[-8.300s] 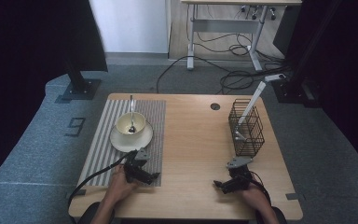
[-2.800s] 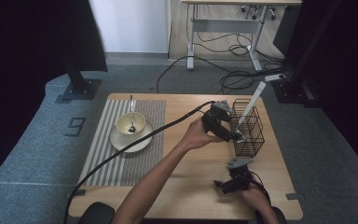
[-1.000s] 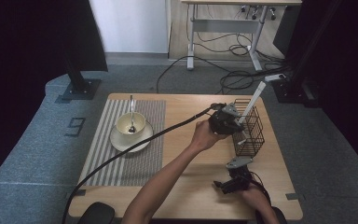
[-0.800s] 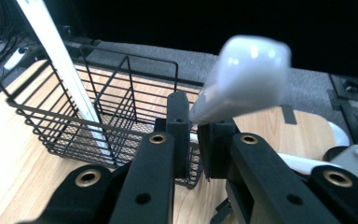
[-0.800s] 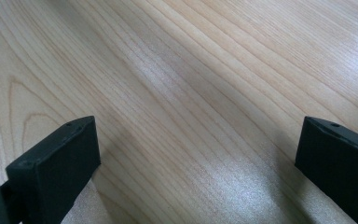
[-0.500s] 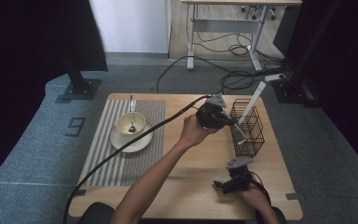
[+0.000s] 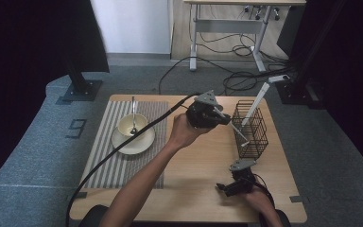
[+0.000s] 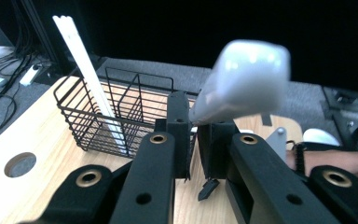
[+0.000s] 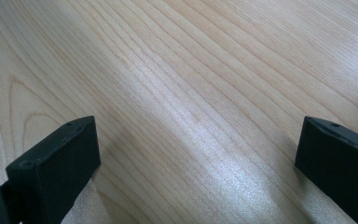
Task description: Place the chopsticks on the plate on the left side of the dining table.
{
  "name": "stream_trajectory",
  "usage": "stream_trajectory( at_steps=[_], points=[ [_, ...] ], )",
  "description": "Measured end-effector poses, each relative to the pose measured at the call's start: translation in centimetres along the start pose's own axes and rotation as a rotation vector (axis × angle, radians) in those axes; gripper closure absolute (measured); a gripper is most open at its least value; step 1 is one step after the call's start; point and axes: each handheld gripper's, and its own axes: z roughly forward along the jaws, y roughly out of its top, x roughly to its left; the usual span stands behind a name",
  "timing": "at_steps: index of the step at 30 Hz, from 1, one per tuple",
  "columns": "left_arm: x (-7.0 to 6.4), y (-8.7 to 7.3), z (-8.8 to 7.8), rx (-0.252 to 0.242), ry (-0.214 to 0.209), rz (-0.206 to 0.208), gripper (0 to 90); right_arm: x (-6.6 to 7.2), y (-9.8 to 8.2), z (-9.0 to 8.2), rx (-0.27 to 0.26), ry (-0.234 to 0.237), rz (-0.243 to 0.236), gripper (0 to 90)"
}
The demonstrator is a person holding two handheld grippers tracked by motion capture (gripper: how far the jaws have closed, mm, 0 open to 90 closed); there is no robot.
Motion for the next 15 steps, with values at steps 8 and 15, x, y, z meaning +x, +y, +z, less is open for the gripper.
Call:
stream_trajectory(
  at_steps=[8,15],
  points=[
    [0.4,-1.6,-3.0,-0.017,0.021,-0.034,83.4,0.0,0.0,0.0,0.001,0.001,0.001,0.0],
    [0.4,-3.5,-4.7,-0.018,0.025,-0.055,83.5,0.0,0.0,0.0,-0.002,0.006,-0.001,0.0]
  ],
)
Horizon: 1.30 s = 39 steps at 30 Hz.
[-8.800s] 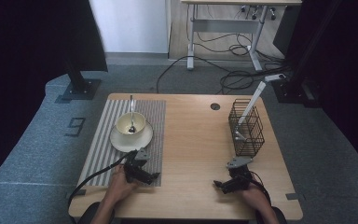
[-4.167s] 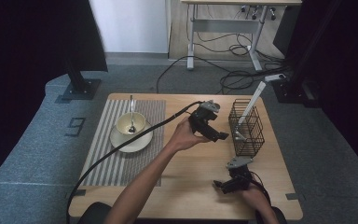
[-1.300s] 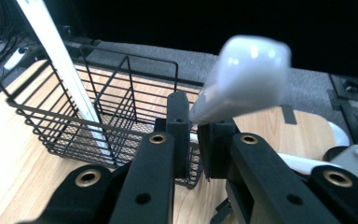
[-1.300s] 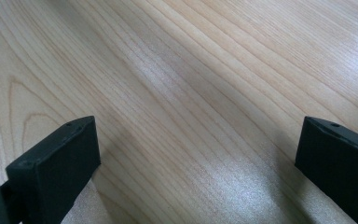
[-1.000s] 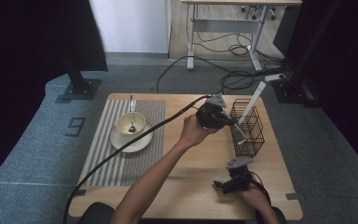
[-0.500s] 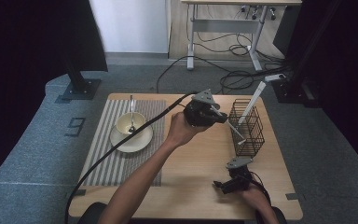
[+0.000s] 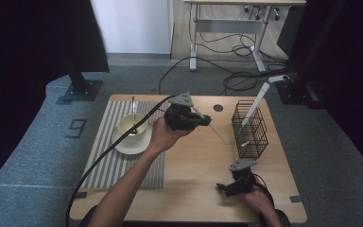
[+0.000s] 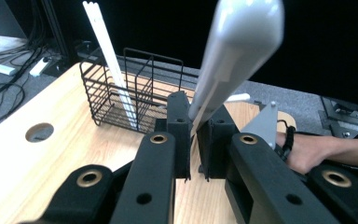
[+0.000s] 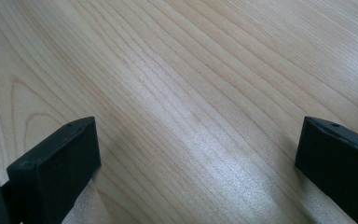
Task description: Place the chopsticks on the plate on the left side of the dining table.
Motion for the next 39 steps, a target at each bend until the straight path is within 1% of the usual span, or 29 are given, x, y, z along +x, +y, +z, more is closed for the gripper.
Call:
stream_trajectory(
  at_steps=[5,10,15,16,18,19,22,27,29,32,36,39],
  points=[
    [-0.2,-1.7,-0.8,0.004,-0.001,-0.012,83.5,0.0,0.0,0.0,-0.001,0.005,0.006,0.0],
    [-0.6,-3.5,-1.3,0.009,-0.002,-0.022,83.5,-0.1,0.0,-0.2,-0.004,0.022,0.015,1.4],
    [-1.0,-5.2,-1.5,0.010,-0.015,-0.037,83.5,0.0,0.4,-0.5,-0.033,0.042,0.011,2.8],
    [-1.1,-5.5,-1.5,0.008,-0.017,-0.039,83.5,0.1,0.7,-0.6,-0.051,0.058,0.008,4.0],
    [-1.2,-6.0,-1.5,0.008,-0.020,-0.044,83.5,0.2,0.9,-0.7,-0.059,0.065,0.008,4.5],
    [-1.4,-6.4,-1.5,0.002,-0.024,-0.052,83.5,0.2,1.0,-0.7,-0.064,0.072,0.005,4.6],
    [-1.6,-7.2,-1.4,0.005,-0.028,-0.055,83.5,0.3,1.5,-0.9,-0.078,0.093,-0.003,5.3],
    [-2.1,-8.3,-1.1,0.013,-0.041,-0.057,83.5,0.7,2.7,-0.9,-0.108,0.115,-0.019,12.7],
    [-2.2,-8.6,-1.0,0.014,-0.046,-0.058,83.5,0.8,3.2,-0.9,-0.125,0.125,-0.024,14.2],
    [-2.5,-8.9,-0.7,0.023,-0.052,-0.059,83.5,1.1,4.1,-0.9,-0.153,0.138,-0.043,19.9],
    [-2.8,-9.3,-0.2,0.032,-0.063,-0.056,83.5,1.4,5.3,-0.7,-0.168,0.158,-0.065,27.7],
    [-2.9,-9.6,0.1,0.033,-0.072,-0.060,83.5,1.7,6.2,-0.4,-0.188,0.185,-0.079,34.9]
  ],
)
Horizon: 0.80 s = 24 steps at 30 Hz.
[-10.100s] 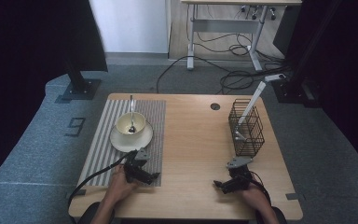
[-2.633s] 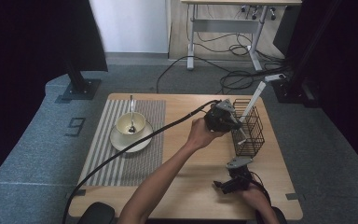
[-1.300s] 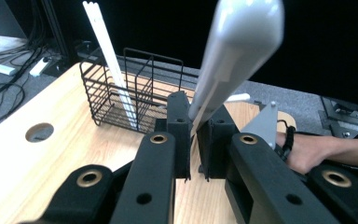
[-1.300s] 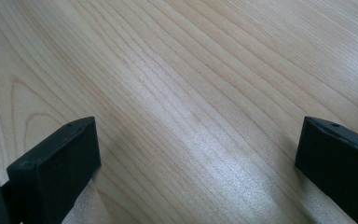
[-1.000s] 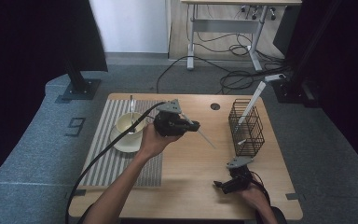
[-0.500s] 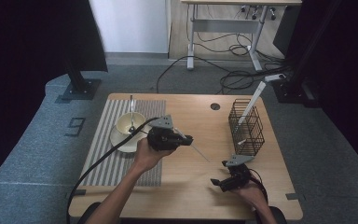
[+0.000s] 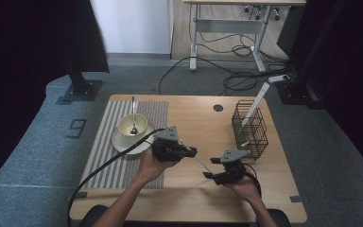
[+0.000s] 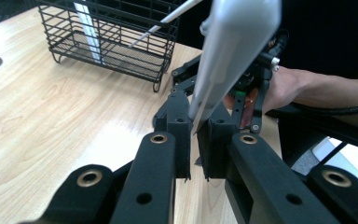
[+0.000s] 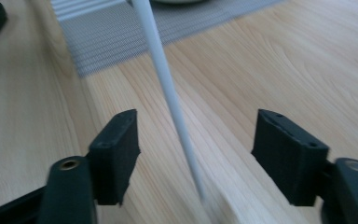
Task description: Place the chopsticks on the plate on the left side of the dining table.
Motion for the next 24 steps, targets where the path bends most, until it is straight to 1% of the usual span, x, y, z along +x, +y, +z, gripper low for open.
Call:
stream_trajectory(
  at_steps=[4,7,13,20,24],
  points=[
    [0.0,-0.3,0.1,0.000,-0.007,-0.006,83.5,0.3,1.0,0.5,-0.014,0.032,-0.023,43.9],
    [0.1,-0.5,0.1,-0.001,-0.014,-0.010,83.5,0.5,1.6,0.7,-0.020,0.043,-0.040,49.0],
    [0.2,-1.0,0.5,0.006,-0.020,-0.019,83.5,0.9,2.4,0.8,-0.030,0.070,-0.060,60.5],
    [0.3,-1.2,0.6,0.011,-0.022,-0.021,83.5,1.1,2.6,0.8,-0.028,0.093,-0.089,80.9],
    [0.6,-1.4,0.5,0.001,-0.043,-0.044,83.4,1.3,2.5,0.7,-0.032,0.095,-0.118,83.0]
  ],
)
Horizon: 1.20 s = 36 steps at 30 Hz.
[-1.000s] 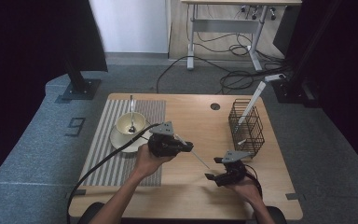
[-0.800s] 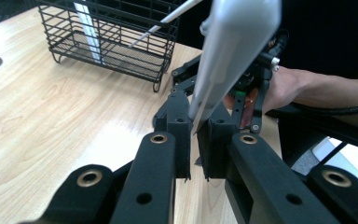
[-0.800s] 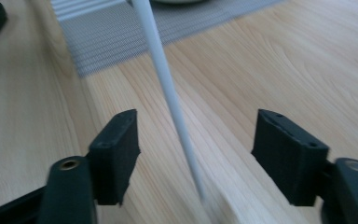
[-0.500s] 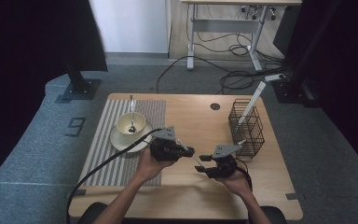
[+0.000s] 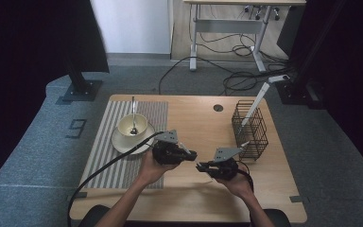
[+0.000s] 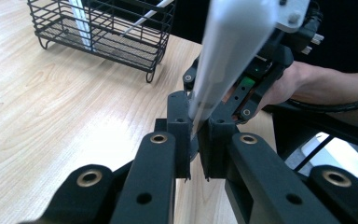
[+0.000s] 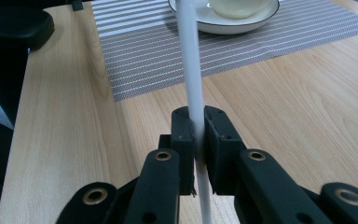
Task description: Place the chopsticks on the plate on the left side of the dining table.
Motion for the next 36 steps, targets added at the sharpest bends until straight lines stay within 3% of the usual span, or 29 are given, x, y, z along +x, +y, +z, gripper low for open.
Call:
stream_trajectory(
  at_steps=[2,4,9,13,20,36],
  points=[
    [0.3,-0.2,-0.1,-0.012,-0.009,-0.013,82.9,0.1,0.0,0.0,-0.002,0.004,-0.018,84.2],
    [0.5,-0.4,-0.4,-0.032,0.020,-0.011,77.9,0.3,0.0,0.0,-0.005,0.014,-0.016,84.8],
    [1.0,-0.2,-1.5,-0.081,0.123,-0.024,41.6,0.4,-0.3,0.2,0.031,0.025,-0.014,84.8],
    [1.2,-0.4,-2.0,-0.104,0.209,-0.025,26.0,0.5,-0.4,0.5,0.058,0.030,-0.013,84.8],
    [1.5,-1.4,-2.1,-0.071,0.298,-0.020,21.0,0.5,-0.6,0.2,0.073,0.025,-0.009,84.8],
    [2.6,-3.9,-1.8,-0.029,0.341,-0.046,21.0,0.4,-0.8,-0.8,0.081,0.006,-0.009,84.6]
  ],
)
